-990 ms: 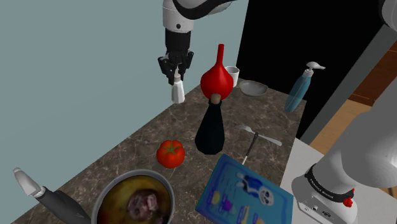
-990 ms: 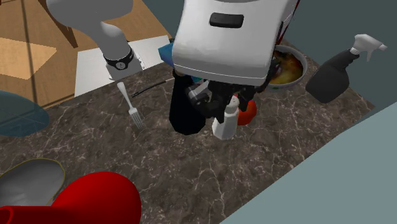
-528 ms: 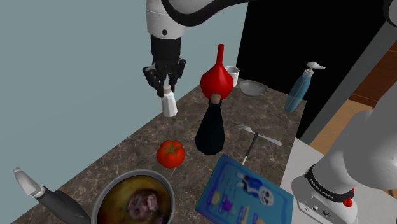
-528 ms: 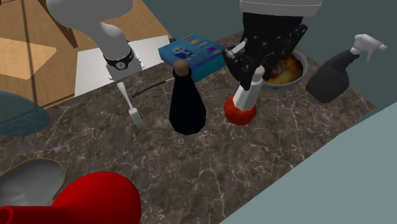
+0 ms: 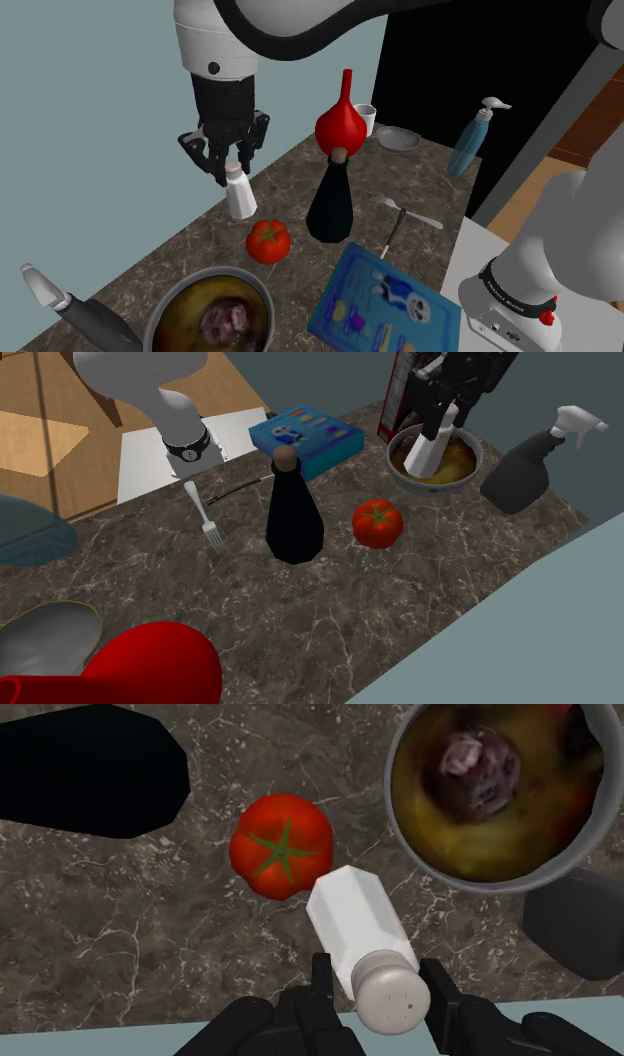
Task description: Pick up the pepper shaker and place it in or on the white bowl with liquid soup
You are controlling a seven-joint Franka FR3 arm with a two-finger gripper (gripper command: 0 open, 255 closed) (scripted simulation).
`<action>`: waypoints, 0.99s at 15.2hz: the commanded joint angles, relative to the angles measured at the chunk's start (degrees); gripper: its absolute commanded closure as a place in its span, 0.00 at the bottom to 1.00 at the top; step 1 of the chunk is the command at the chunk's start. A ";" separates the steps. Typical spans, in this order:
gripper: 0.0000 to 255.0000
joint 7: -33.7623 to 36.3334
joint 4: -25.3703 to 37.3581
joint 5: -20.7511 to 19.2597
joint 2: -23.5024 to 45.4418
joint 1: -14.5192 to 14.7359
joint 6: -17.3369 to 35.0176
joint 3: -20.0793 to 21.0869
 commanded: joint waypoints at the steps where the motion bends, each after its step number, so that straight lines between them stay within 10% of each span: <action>1: 1.00 3.11 1.60 -0.86 0.99 1.57 -0.65 1.29; 15: 1.00 20.36 13.61 -9.16 11.94 12.98 -3.42 6.83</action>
